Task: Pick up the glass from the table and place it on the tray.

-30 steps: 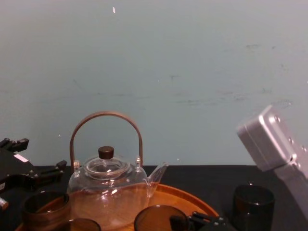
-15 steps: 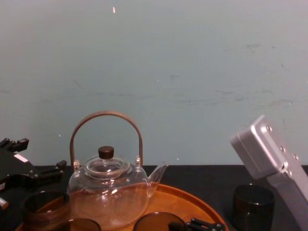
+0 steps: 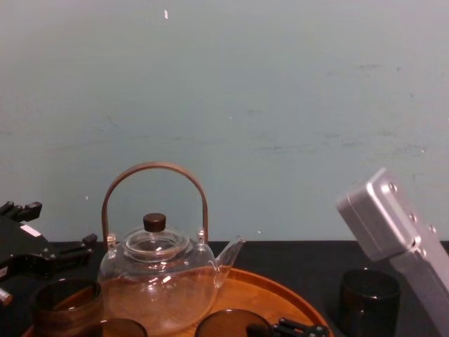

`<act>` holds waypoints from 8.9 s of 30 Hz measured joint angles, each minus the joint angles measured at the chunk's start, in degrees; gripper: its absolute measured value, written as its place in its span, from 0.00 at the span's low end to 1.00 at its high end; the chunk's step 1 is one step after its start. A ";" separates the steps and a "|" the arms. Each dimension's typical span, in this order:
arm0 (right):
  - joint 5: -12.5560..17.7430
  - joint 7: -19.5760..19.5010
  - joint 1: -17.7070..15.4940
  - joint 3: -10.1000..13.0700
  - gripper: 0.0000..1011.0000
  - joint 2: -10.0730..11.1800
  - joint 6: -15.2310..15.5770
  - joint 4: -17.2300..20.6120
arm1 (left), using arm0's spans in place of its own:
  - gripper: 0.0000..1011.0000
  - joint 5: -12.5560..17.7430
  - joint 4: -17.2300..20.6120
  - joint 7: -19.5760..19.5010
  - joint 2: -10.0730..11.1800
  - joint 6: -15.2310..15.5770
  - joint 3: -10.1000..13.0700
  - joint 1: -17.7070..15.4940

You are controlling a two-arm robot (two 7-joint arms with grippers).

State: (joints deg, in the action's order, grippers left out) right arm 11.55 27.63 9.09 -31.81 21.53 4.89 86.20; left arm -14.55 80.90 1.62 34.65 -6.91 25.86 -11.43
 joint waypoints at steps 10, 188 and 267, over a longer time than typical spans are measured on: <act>0.00 0.00 0.00 0.05 0.91 0.03 -0.04 0.03 | 0.99 0.00 0.00 0.00 0.00 0.00 0.00 0.00; 4.10 -2.65 9.65 10.40 0.97 0.88 3.20 -16.79 | 0.99 0.00 0.00 0.00 0.00 0.00 0.00 0.00; 0.04 -1.08 11.06 3.54 0.88 -2.41 1.14 -10.06 | 0.99 0.00 0.00 0.00 0.00 0.00 0.00 0.00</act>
State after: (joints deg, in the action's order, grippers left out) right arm 11.58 26.56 20.15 -28.27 19.11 6.03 76.14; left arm -14.55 80.90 1.62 34.65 -6.91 25.86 -11.43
